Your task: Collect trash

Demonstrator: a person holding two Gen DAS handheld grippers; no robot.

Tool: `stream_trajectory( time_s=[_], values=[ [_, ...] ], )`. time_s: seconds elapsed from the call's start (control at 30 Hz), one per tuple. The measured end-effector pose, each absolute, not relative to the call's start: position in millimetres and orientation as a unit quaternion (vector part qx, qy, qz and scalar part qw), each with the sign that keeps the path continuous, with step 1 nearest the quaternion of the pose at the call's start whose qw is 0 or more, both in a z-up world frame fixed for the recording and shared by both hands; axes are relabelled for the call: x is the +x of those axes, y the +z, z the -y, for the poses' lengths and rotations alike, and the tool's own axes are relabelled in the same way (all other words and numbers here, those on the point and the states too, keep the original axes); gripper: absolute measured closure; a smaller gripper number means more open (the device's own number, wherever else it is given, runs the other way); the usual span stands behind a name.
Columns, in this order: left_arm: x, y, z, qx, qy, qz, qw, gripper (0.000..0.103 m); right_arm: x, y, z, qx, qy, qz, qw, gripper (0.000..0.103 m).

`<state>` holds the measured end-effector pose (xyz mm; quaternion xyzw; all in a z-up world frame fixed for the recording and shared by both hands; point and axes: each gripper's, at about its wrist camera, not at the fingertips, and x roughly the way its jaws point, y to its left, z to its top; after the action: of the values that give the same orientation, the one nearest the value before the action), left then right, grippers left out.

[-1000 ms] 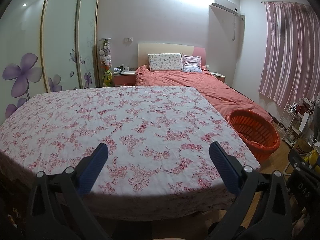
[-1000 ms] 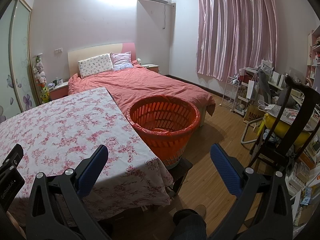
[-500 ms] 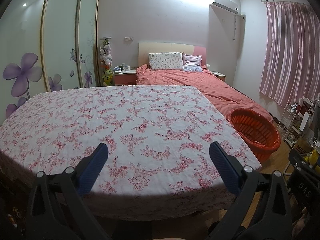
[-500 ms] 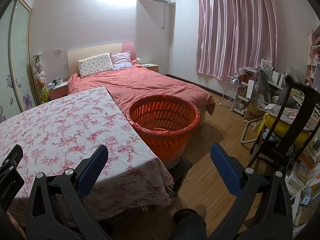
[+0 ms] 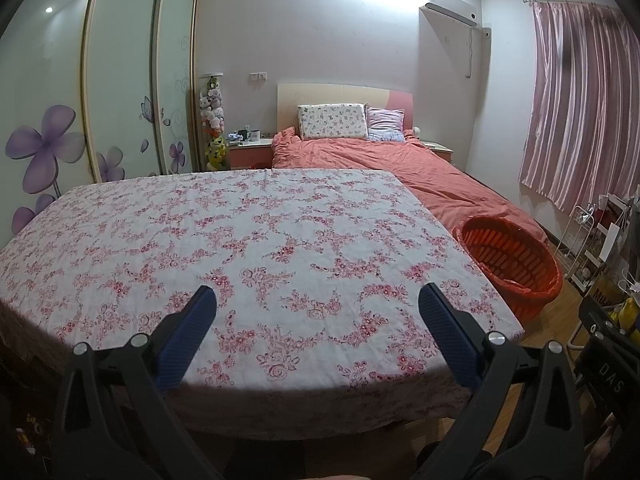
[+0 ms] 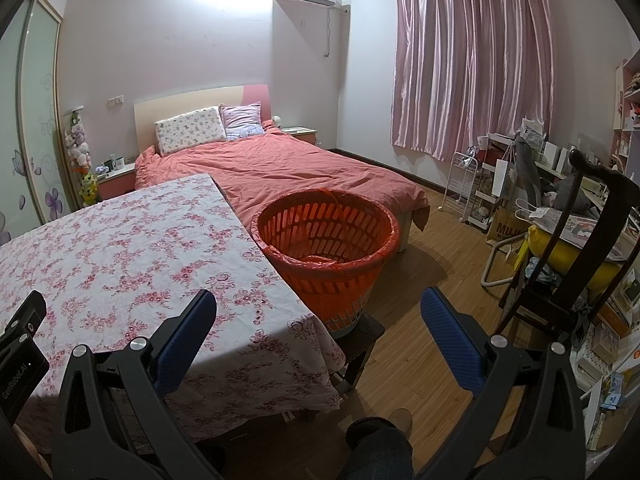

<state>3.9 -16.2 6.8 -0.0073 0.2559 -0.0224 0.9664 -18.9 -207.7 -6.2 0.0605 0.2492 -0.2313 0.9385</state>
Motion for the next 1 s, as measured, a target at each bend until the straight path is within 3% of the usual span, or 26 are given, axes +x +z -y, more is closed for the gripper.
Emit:
stream_trajectory(
  time_s=[1.0],
  values=[
    [0.6,2.8,14.0,0.001,-0.017,-0.256,0.967,0.004,-18.8,-6.3,207.9,0.061,-0.231,-0.250,0.938,0.002]
  ],
)
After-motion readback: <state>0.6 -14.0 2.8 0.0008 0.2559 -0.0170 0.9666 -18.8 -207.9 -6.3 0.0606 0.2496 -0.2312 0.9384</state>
